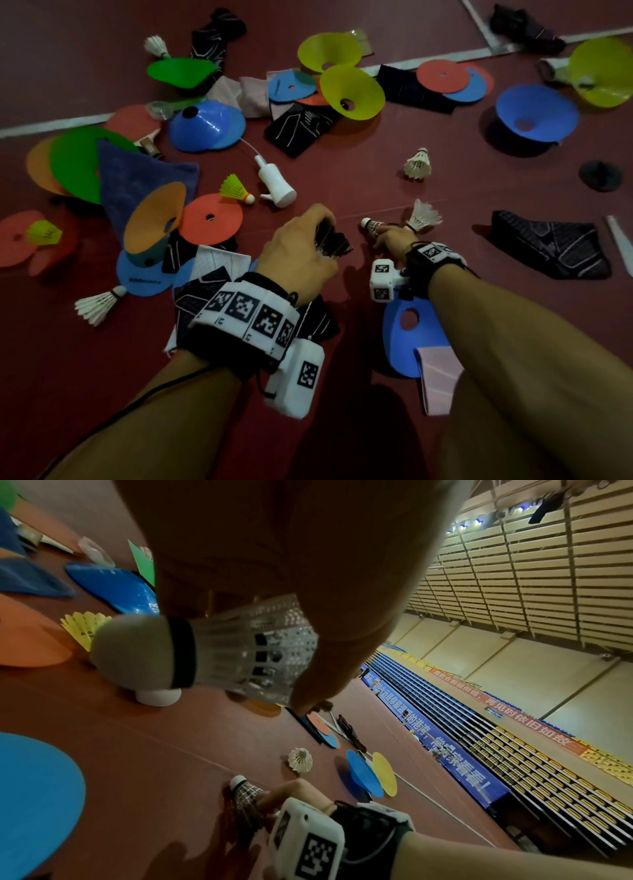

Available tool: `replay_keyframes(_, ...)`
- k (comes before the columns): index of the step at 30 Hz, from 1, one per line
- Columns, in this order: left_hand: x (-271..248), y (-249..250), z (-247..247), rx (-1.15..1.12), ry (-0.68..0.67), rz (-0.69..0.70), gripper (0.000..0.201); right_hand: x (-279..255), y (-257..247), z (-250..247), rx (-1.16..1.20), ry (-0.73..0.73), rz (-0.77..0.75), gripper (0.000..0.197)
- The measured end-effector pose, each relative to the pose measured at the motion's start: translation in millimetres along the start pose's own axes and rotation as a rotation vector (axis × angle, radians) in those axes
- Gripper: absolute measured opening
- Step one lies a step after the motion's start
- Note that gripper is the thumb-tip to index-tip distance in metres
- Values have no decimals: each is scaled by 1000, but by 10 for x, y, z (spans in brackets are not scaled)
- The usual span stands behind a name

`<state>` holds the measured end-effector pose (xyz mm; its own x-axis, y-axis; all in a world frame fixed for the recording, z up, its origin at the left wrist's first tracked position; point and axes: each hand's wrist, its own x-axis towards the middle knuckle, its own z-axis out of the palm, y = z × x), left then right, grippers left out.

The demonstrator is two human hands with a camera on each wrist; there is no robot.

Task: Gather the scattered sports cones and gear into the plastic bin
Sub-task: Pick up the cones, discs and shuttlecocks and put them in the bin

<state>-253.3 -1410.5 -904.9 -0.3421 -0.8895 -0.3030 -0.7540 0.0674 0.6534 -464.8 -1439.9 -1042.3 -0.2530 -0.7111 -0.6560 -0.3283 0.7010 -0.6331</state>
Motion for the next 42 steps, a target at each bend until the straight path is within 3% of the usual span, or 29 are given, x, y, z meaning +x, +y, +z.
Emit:
replay_keyframes(4, -32, -41, -13, 7, -4, -14, 43, -34, -12, -16, 122, 154, 140, 39)
replay_keyframes(7, -1, -87, -58, 52, 17, -63, 55, -115, -262, -23, 209, 325, -111, 11)
replay_keyframes(8, 23, -102, -73, 57, 11, -92, 61, -158, -400, -22, 312, 339, -210, 11)
replay_keyframes(10, 57, -117, -84, 31, -8, -144, 79, -339, -662, -61, 553, 270, -391, 23)
replay_keyframes(12, 80, -89, -69, -28, 9, -170, 99, -563, -805, -123, 641, 104, -566, 29)
replay_keyframes(15, 114, -38, 0, -100, 25, -176, 112, -824, -780, -168, 378, -91, -712, 31)
replay_keyframes(17, 126, -11, 17, -89, 12, -184, 118, -839, -741, -189, 258, -98, -726, 32)
replay_keyframes(23, 172, 87, 87, -18, 81, -148, 110, -631, -563, -447, 375, 121, -620, 21)
replay_keyframes(27, 189, 141, 142, 33, -1, -128, 108, -840, -631, -284, 213, -151, -704, 31)
replay_keyframes(29, 185, 136, 177, 36, -63, -129, 99, -941, -707, -174, 202, -268, -735, 26)
replay_keyframes(31, 168, 124, 194, 10, -85, -131, 79, -977, -729, -163, 299, -370, -695, 15)
replay_keyframes(33, 153, 109, 195, 12, -82, -132, 62, -920, -738, -233, 528, -407, -519, 16)
replay_keyframes(35, 136, 109, 193, 21, -68, -125, 61, -647, -634, -331, 746, -238, -323, 6)
replay_keyframes(36, 127, 115, 197, 10, -68, -125, 65, -429, -511, -378, 729, -49, -259, 8)
replay_keyframes(38, 107, 140, 234, 2, -70, -105, 77, -17, -164, -511, 341, 306, -172, 16)
replay_keyframes(40, 73, 165, 273, 23, -56, -78, 82, 298, 183, -565, -144, 323, -84, 34)
replay_keyframes(42, 56, 174, 303, 39, -41, -50, 80, 504, 433, -549, -443, 207, 8, 36)
